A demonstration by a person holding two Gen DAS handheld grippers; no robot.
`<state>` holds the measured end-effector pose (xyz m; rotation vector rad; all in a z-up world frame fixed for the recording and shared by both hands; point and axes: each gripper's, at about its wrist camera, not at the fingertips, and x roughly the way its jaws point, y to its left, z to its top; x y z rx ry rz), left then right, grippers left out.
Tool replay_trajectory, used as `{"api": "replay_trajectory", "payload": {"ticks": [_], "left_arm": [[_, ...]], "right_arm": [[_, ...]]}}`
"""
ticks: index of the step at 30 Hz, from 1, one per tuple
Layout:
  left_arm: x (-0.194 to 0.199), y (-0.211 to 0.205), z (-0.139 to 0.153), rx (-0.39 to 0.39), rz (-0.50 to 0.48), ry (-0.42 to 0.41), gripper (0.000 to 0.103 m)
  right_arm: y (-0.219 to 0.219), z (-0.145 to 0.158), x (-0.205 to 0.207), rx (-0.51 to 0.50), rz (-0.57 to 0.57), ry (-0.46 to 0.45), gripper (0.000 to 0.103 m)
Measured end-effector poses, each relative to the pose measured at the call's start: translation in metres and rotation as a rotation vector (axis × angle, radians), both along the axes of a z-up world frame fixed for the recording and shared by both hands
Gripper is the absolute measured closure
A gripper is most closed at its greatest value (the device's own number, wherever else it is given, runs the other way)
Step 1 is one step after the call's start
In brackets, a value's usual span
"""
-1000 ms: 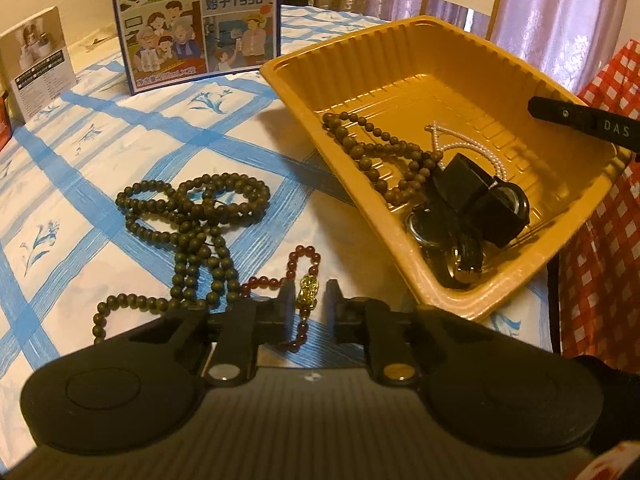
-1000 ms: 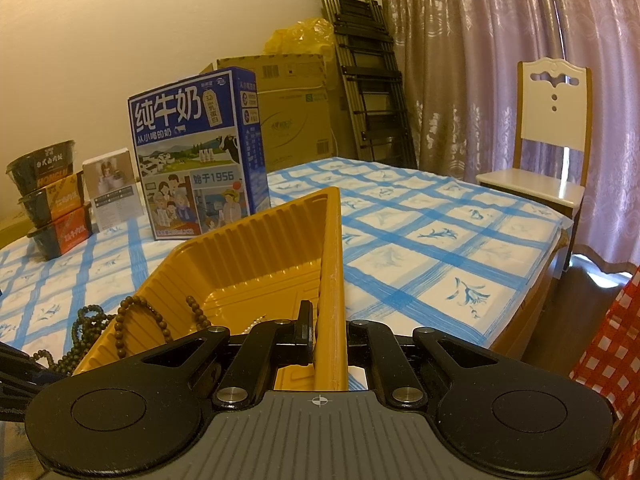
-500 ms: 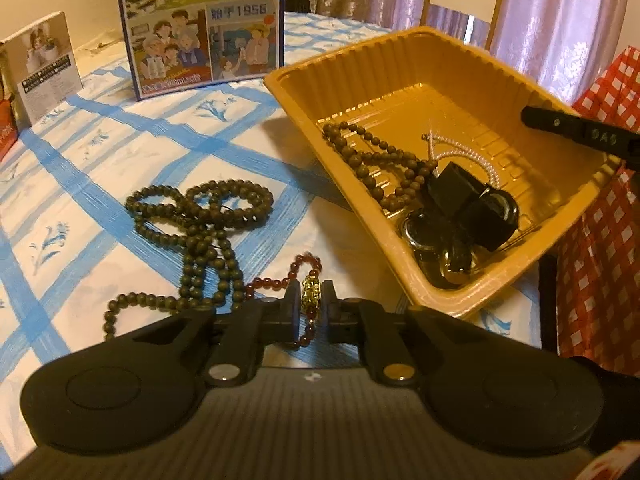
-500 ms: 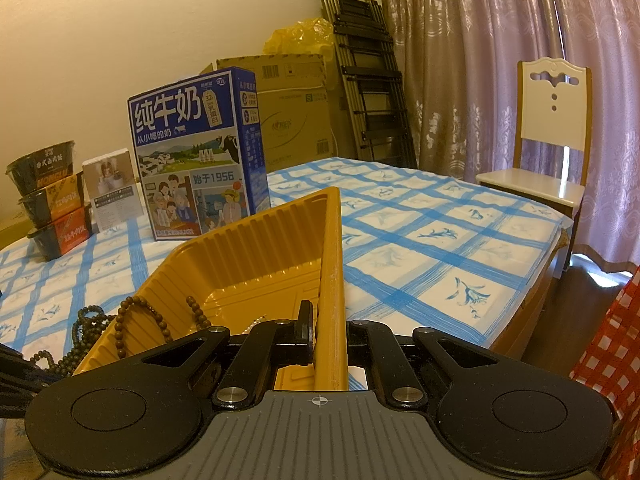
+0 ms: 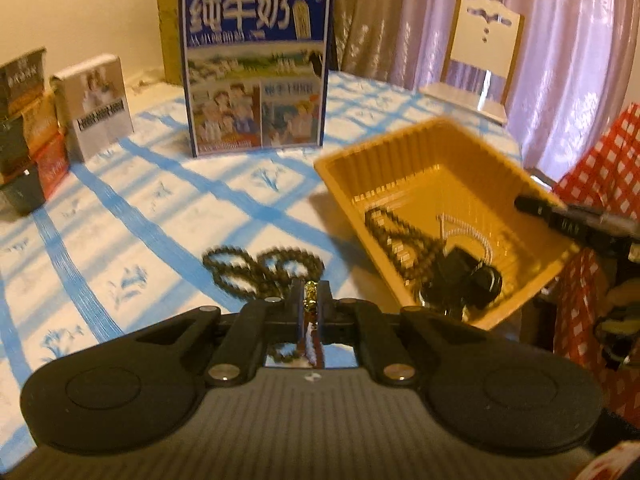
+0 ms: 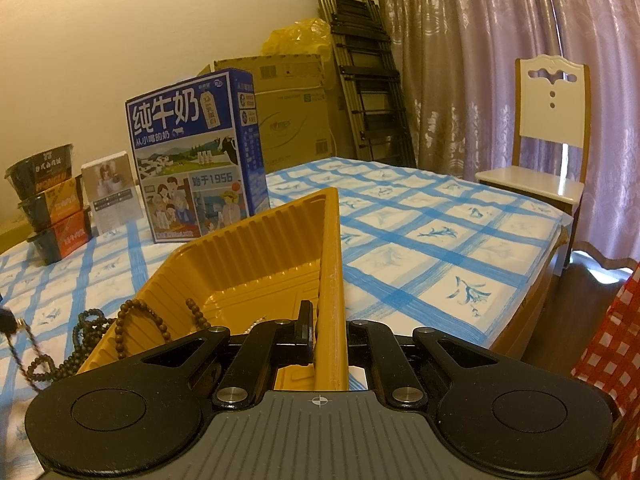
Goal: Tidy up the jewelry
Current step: 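Carry the red bead string with the left tool into the tray and release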
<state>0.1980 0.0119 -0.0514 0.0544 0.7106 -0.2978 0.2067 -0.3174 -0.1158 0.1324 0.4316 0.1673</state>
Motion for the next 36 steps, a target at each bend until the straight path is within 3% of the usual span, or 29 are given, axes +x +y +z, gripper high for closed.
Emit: {"api": "replay_trajectory", "payload": {"ticks": [13, 25, 32, 34, 36], "left_arm": [[0.011, -0.037, 0.048, -0.077, -0.084, -0.102, 0.098], [0.039, -0.119, 0.031, -0.216, -0.213, -0.046, 0.098], [0.057, -0.144, 0.009, -0.254, -0.212, 0.034, 0.098], [0.059, -0.143, 0.004, -0.26, -0.19, 0.053, 0.088], [0.057, -0.139, 0.003, -0.264, -0.176, 0.055, 0.085]], "right_arm": [[0.0, 0.0, 0.0, 0.002, -0.001, 0.001, 0.096], [0.003, 0.003, 0.003, 0.004, 0.004, -0.001, 0.096], [0.006, 0.003, 0.004, 0.007, 0.005, -0.001, 0.096], [0.005, 0.003, 0.004, 0.008, 0.004, -0.001, 0.096], [0.007, 0.004, 0.004, 0.009, 0.005, -0.002, 0.096]]}}
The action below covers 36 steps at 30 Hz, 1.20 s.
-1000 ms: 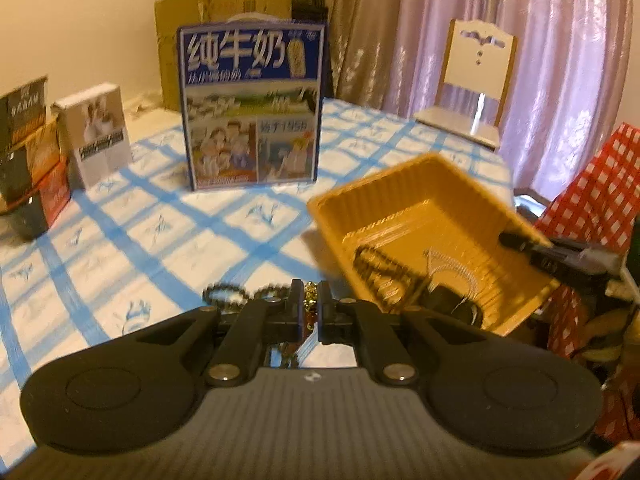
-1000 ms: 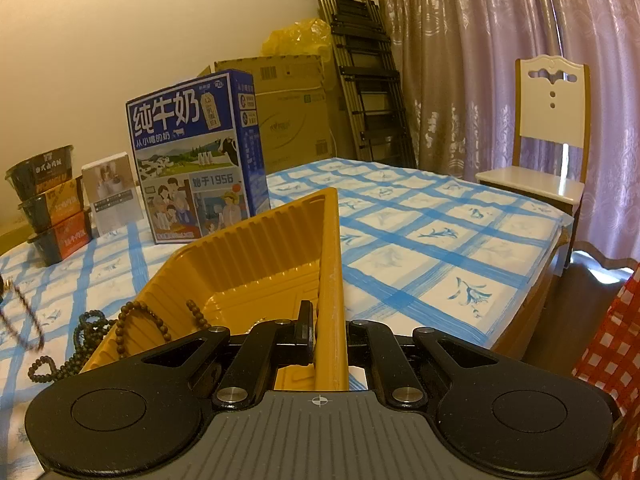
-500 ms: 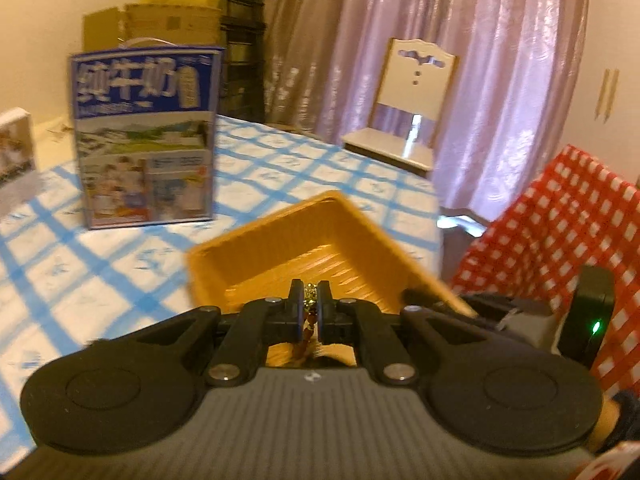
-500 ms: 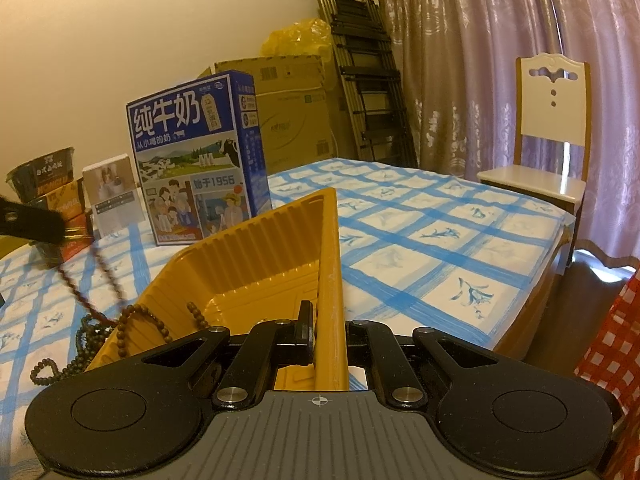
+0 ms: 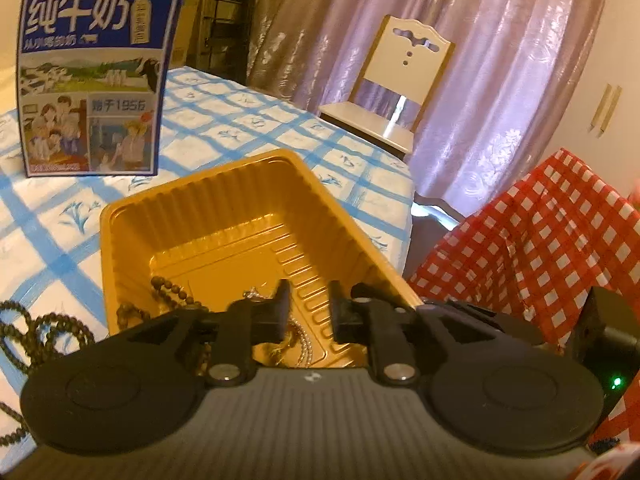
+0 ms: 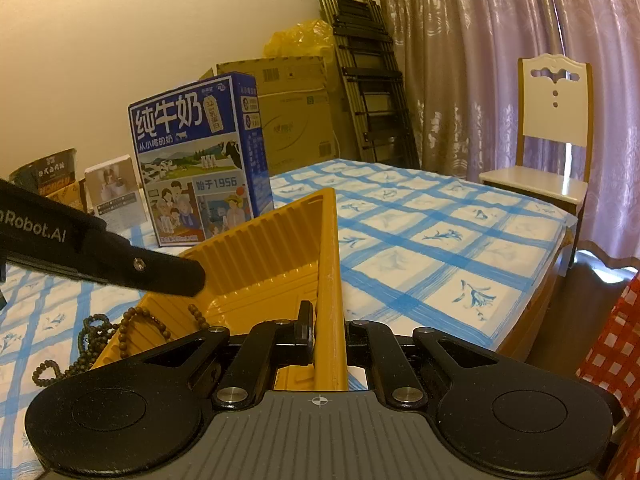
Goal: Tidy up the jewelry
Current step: 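Carry the red bead string with the left tool into the tray and release, then grasp a dark bead string from the pile with the left tool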
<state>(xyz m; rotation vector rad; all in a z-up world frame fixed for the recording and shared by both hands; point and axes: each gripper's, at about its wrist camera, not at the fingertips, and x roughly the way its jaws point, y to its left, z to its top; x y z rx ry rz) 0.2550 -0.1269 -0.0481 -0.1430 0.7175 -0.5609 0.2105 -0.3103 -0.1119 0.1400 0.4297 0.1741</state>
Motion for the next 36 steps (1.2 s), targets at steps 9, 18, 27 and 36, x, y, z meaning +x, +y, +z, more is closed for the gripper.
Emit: {"api": "replay_trajectory", "payload": {"ticks": [9, 18, 27, 36], "left_arm": [[-0.026, 0.052, 0.015, 0.088, 0.116, -0.076, 0.083], [-0.039, 0.11, -0.002, 0.254, 0.228, -0.061, 0.078], [-0.035, 0.119, -0.036, 0.306, 0.181, -0.035, 0.078], [-0.018, 0.118, -0.058, 0.379, 0.122, -0.08, 0.078]], "right_arm": [[0.0, 0.0, 0.0, 0.002, -0.002, 0.001, 0.096], [0.0, 0.0, 0.0, -0.003, -0.002, 0.001, 0.096], [-0.002, -0.001, 0.001, -0.014, 0.0, -0.001, 0.096], [-0.01, -0.002, 0.004, -0.032, -0.038, -0.019, 0.097]]}}
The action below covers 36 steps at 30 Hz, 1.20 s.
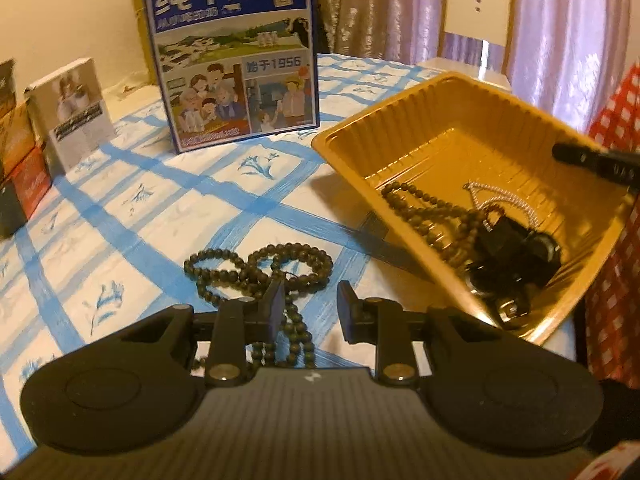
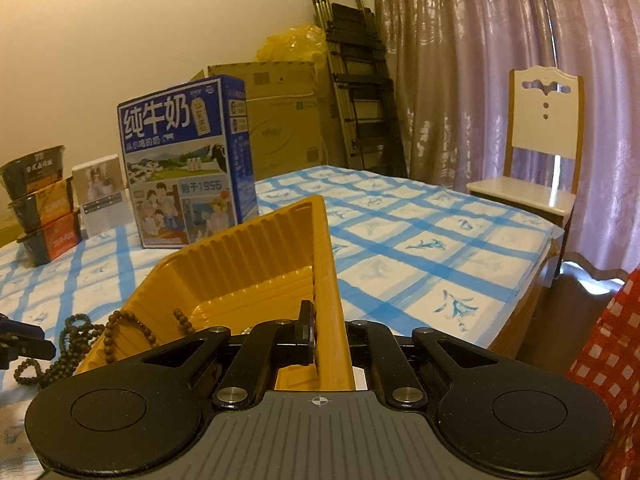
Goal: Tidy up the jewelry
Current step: 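Grasp a dark bead string from the pile with the left tool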
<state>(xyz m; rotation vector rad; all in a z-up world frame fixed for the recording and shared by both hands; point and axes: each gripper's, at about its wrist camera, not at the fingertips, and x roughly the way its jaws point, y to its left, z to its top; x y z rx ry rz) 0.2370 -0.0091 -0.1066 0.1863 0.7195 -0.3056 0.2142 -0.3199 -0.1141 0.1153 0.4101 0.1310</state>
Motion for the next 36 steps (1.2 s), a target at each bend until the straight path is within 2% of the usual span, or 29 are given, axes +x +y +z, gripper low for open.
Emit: {"api": "replay_trajectory", "payload": {"ticks": [9, 15, 16, 20, 21, 22, 29, 36], "left_arm": [[0.026, -0.02, -0.02, 0.15, -0.152, -0.048, 0.07], [0.039, -0.028, -0.04, 0.242, -0.186, -0.029, 0.071], [0.039, -0.028, -0.042, 0.247, -0.184, -0.024, 0.076], [0.038, -0.023, -0.043, 0.221, -0.167, 0.002, 0.089], [0.037, -0.023, -0.043, 0.216, -0.167, 0.012, 0.095], [0.036, -0.022, -0.042, 0.212, -0.162, 0.02, 0.097], [0.021, -0.014, -0.03, 0.121, -0.114, 0.036, 0.097], [0.0, -0.002, 0.005, -0.022, -0.058, 0.004, 0.097]], "right_arm": [[-0.004, -0.002, 0.0, 0.008, -0.003, 0.01, 0.097], [-0.004, -0.002, 0.0, 0.008, -0.004, 0.011, 0.097], [-0.004, -0.003, 0.0, 0.01, -0.004, 0.012, 0.097], [-0.005, -0.004, 0.0, 0.024, -0.009, 0.018, 0.097], [-0.005, -0.004, 0.0, 0.024, -0.009, 0.018, 0.097], [-0.005, -0.004, 0.001, 0.025, -0.009, 0.018, 0.097], [-0.005, -0.004, 0.001, 0.026, -0.009, 0.02, 0.097], [-0.005, -0.004, -0.001, 0.029, -0.009, 0.025, 0.097]]}}
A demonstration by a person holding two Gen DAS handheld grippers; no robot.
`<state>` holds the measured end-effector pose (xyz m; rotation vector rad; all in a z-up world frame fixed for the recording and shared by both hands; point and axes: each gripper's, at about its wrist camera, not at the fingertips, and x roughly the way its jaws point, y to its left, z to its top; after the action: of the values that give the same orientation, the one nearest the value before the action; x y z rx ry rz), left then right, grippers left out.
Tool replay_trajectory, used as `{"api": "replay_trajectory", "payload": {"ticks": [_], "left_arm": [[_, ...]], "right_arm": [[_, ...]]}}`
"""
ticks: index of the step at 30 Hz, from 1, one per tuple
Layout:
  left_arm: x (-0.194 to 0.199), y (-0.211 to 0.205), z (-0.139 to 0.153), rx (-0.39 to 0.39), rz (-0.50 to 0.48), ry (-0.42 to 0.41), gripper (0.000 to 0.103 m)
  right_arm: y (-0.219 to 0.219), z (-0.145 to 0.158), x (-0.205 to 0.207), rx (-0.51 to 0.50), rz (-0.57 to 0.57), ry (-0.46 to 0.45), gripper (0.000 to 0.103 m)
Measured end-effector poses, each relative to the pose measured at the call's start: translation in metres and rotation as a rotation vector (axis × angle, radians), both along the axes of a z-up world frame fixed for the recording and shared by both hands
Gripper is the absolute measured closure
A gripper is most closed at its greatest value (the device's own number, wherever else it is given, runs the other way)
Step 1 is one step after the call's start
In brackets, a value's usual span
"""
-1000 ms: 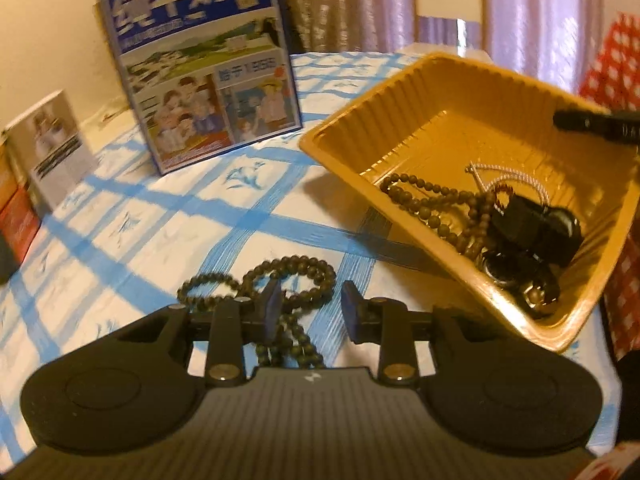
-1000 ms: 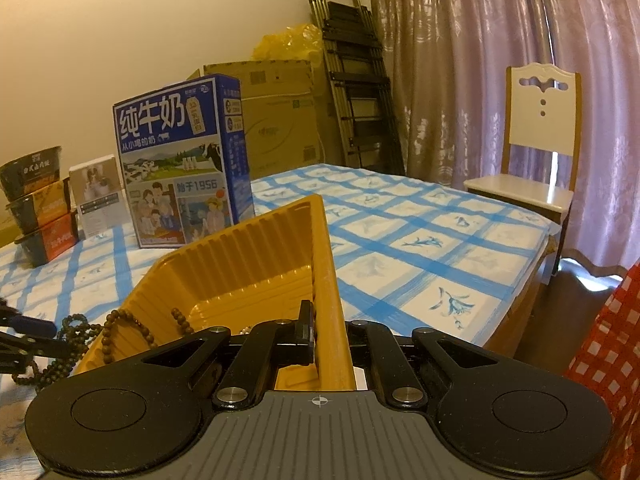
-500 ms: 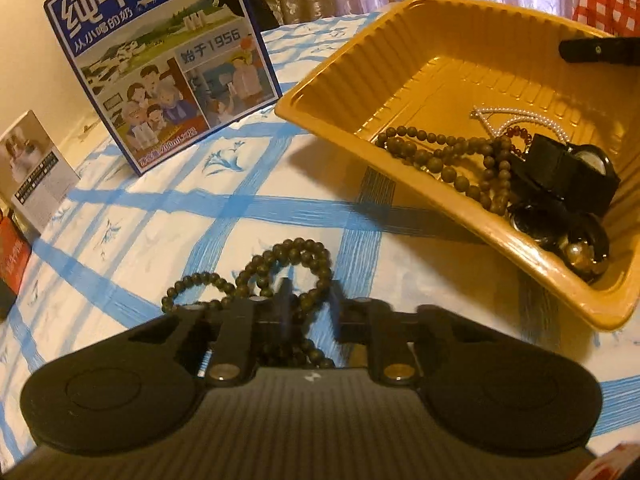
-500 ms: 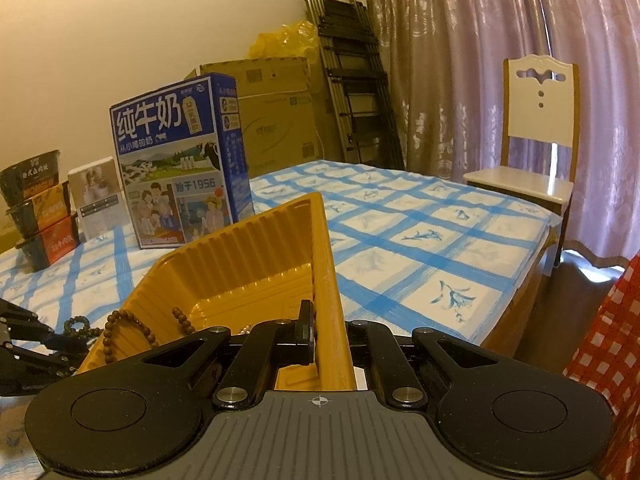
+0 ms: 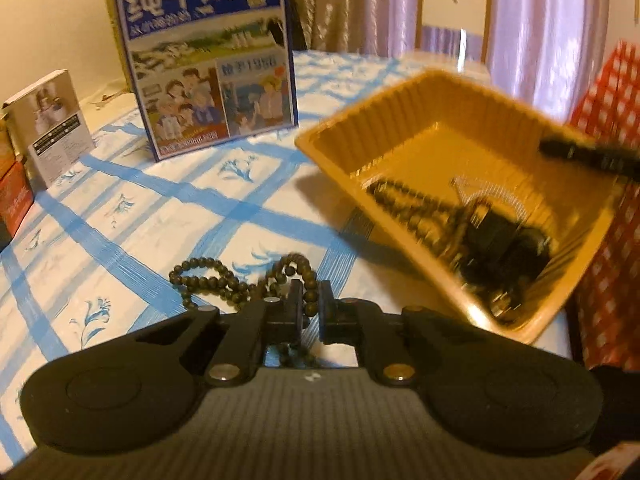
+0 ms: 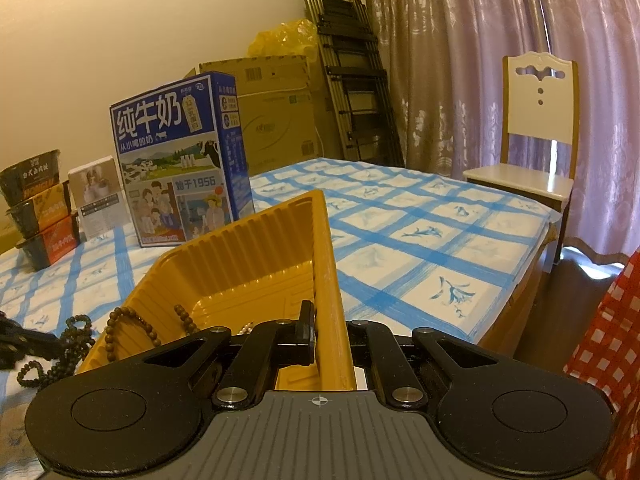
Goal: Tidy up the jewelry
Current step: 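Grasp a dark bead string from the pile with the left tool, then carry the dark bead string with the left tool into the tray and release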
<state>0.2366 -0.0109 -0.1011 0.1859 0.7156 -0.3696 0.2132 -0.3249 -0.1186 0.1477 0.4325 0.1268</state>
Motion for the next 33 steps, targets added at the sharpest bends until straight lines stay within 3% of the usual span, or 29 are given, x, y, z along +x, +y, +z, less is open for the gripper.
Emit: {"api": "replay_trajectory", "payload": {"ticks": [9, 14, 20, 33], "left_arm": [[-0.021, 0.005, 0.058, -0.191, 0.039, -0.058, 0.097], [-0.028, -0.012, 0.077, -0.235, 0.009, -0.084, 0.097], [-0.032, -0.037, 0.082, -0.32, -0.025, -0.058, 0.097], [-0.019, -0.106, 0.061, -0.49, -0.06, 0.07, 0.097]], "right_arm": [[0.0, 0.0, -0.001, 0.0, -0.001, 0.001, 0.097], [0.003, 0.001, -0.002, 0.002, 0.0, -0.001, 0.097], [0.007, 0.006, -0.004, 0.0, 0.001, -0.005, 0.097], [0.003, 0.007, -0.005, 0.013, 0.001, -0.007, 0.097]]}}
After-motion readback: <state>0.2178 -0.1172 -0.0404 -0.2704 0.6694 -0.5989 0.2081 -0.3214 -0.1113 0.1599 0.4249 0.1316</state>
